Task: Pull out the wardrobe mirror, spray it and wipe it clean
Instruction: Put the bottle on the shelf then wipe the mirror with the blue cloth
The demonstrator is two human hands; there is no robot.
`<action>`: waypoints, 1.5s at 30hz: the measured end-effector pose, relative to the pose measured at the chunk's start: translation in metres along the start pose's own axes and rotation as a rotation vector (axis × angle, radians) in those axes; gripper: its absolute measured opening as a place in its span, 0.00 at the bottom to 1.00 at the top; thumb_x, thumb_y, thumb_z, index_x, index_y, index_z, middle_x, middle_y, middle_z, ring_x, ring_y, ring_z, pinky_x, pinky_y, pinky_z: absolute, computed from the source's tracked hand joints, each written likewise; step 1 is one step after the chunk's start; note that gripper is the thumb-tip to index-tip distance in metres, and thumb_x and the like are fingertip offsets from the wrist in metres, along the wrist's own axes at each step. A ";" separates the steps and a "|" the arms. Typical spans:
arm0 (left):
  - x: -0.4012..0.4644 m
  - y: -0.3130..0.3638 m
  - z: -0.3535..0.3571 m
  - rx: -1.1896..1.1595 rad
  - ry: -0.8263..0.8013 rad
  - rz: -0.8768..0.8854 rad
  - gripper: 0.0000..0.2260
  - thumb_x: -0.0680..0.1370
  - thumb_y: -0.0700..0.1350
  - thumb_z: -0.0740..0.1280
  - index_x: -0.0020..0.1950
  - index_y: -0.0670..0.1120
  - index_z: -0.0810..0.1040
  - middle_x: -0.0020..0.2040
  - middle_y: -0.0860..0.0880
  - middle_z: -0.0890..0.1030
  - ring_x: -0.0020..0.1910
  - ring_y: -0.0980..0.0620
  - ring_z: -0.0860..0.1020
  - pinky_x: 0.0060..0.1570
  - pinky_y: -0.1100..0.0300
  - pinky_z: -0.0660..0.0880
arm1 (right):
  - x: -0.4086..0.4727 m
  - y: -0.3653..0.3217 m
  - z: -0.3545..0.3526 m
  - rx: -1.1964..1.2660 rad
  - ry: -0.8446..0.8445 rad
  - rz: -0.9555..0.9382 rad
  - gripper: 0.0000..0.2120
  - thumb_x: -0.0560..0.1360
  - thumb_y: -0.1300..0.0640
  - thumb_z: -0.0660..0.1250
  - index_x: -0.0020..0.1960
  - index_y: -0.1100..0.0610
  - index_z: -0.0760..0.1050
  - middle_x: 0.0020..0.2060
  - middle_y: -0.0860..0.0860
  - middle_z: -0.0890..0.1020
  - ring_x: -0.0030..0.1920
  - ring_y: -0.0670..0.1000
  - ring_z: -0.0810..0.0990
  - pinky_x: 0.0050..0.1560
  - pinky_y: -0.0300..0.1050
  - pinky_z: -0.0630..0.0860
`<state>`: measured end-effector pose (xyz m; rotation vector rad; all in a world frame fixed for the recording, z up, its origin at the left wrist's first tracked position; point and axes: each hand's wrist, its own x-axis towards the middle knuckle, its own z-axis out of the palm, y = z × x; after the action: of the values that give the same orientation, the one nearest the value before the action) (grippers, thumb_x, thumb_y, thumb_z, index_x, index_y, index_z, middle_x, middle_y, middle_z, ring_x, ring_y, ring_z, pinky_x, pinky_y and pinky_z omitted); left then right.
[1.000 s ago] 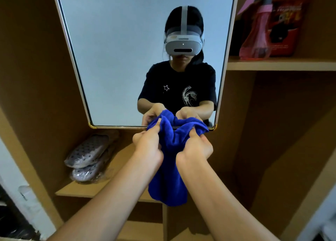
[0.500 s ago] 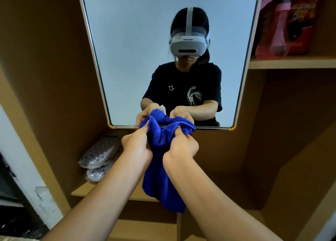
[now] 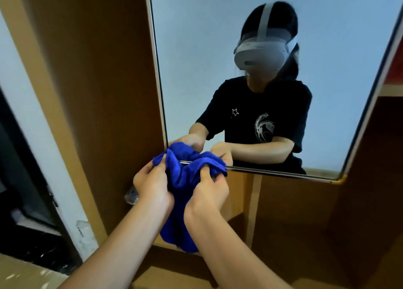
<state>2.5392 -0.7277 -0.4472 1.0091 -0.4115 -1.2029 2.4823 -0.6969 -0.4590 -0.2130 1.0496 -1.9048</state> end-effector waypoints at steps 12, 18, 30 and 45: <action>0.018 0.016 0.016 0.131 -0.235 0.300 0.11 0.79 0.38 0.66 0.60 0.46 0.80 0.53 0.50 0.85 0.54 0.52 0.82 0.59 0.52 0.78 | 0.010 0.008 0.000 0.022 -0.150 -0.032 0.12 0.79 0.58 0.65 0.56 0.41 0.74 0.55 0.44 0.81 0.56 0.45 0.80 0.56 0.45 0.76; 0.019 0.022 0.021 0.155 -0.332 0.389 0.14 0.80 0.37 0.63 0.66 0.46 0.77 0.59 0.50 0.83 0.59 0.52 0.80 0.63 0.51 0.75 | 0.012 0.011 0.001 -0.154 -0.136 -0.142 0.11 0.81 0.53 0.62 0.61 0.42 0.68 0.51 0.41 0.78 0.54 0.45 0.78 0.56 0.49 0.76; 0.015 0.039 0.019 0.169 -0.383 0.397 0.24 0.78 0.33 0.54 0.64 0.54 0.78 0.64 0.54 0.79 0.63 0.54 0.77 0.66 0.52 0.72 | 0.000 0.013 -0.020 -0.401 -0.191 -0.372 0.05 0.80 0.54 0.63 0.46 0.48 0.69 0.41 0.47 0.77 0.41 0.46 0.77 0.39 0.36 0.70; 0.032 0.040 -0.013 0.489 -0.663 0.610 0.34 0.77 0.30 0.66 0.76 0.56 0.62 0.64 0.67 0.72 0.65 0.68 0.70 0.66 0.62 0.70 | 0.023 0.022 -0.024 -0.678 -0.289 -1.215 0.10 0.78 0.62 0.65 0.57 0.52 0.71 0.53 0.49 0.75 0.54 0.49 0.75 0.55 0.43 0.74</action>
<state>2.5837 -0.7505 -0.4286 0.7668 -1.4782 -0.8545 2.4710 -0.7064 -0.4964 -1.7868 1.4791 -2.2733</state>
